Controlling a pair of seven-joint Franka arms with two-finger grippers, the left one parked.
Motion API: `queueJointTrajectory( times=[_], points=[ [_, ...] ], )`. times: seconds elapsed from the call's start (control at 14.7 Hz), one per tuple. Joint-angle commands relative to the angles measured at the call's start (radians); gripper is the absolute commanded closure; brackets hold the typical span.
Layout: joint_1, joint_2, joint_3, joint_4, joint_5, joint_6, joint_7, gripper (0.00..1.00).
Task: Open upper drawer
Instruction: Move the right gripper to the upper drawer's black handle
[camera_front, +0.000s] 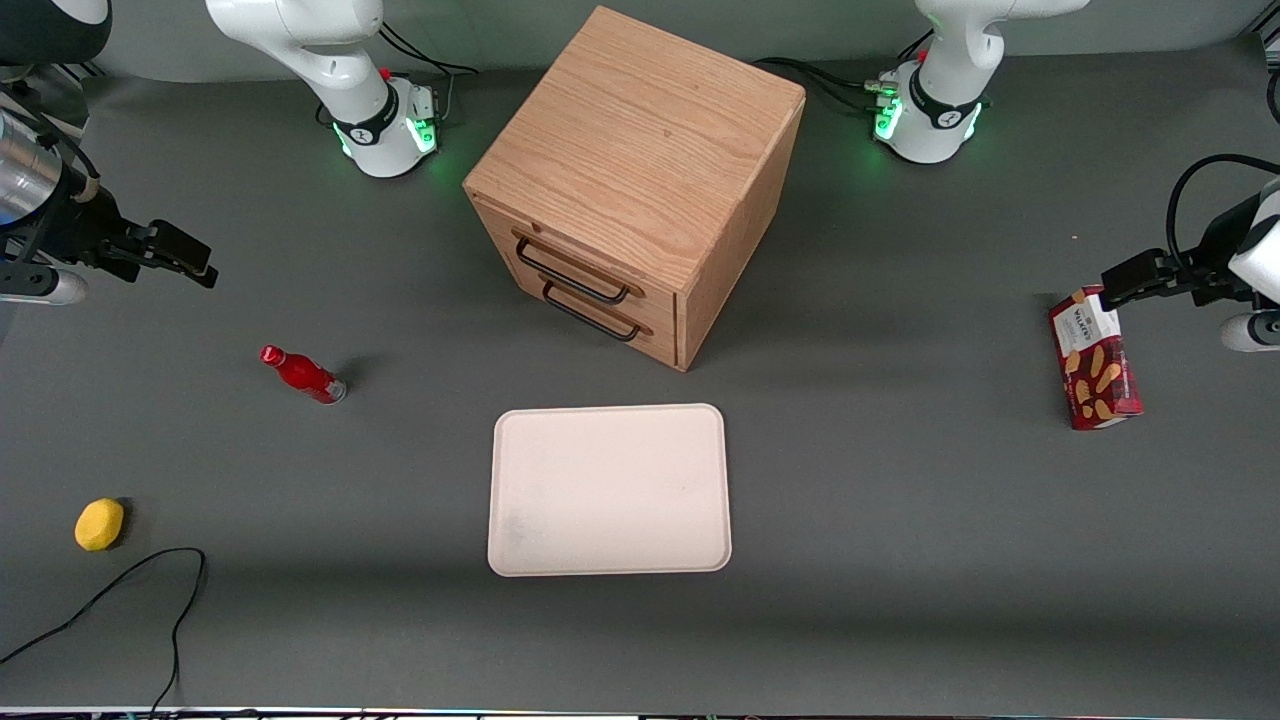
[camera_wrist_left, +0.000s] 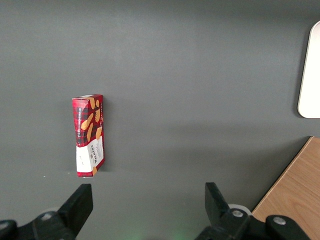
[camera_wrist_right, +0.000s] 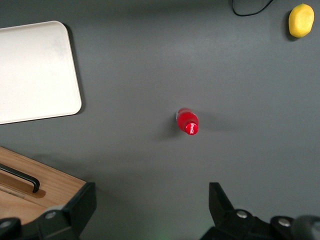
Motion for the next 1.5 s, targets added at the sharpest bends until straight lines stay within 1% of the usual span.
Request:
queueJointTrajectory(
  times=[0.0, 0.14, 0.34, 0.48, 0.61, 0.75, 0.89, 1.09, 1.23, 1.43],
  points=[
    [-0.011, 0.000, 0.001, 0.017, 0.017, -0.021, -0.018, 0.00],
    [-0.010, 0.025, 0.002, 0.044, 0.019, -0.018, -0.018, 0.00],
    [-0.002, 0.114, 0.018, 0.144, 0.025, -0.010, -0.023, 0.00],
    [0.030, 0.164, 0.036, 0.187, 0.030, -0.007, -0.026, 0.00],
    [0.049, 0.201, 0.109, 0.214, 0.030, 0.001, -0.029, 0.00],
    [0.050, 0.223, 0.217, 0.221, 0.028, 0.005, -0.029, 0.00],
    [0.050, 0.235, 0.344, 0.222, 0.021, 0.045, -0.026, 0.00],
    [0.050, 0.253, 0.496, 0.222, 0.019, 0.051, -0.061, 0.00],
    [0.050, 0.267, 0.550, 0.222, 0.019, 0.051, -0.130, 0.00],
    [0.050, 0.287, 0.555, 0.218, 0.037, 0.047, -0.297, 0.00]
  ],
)
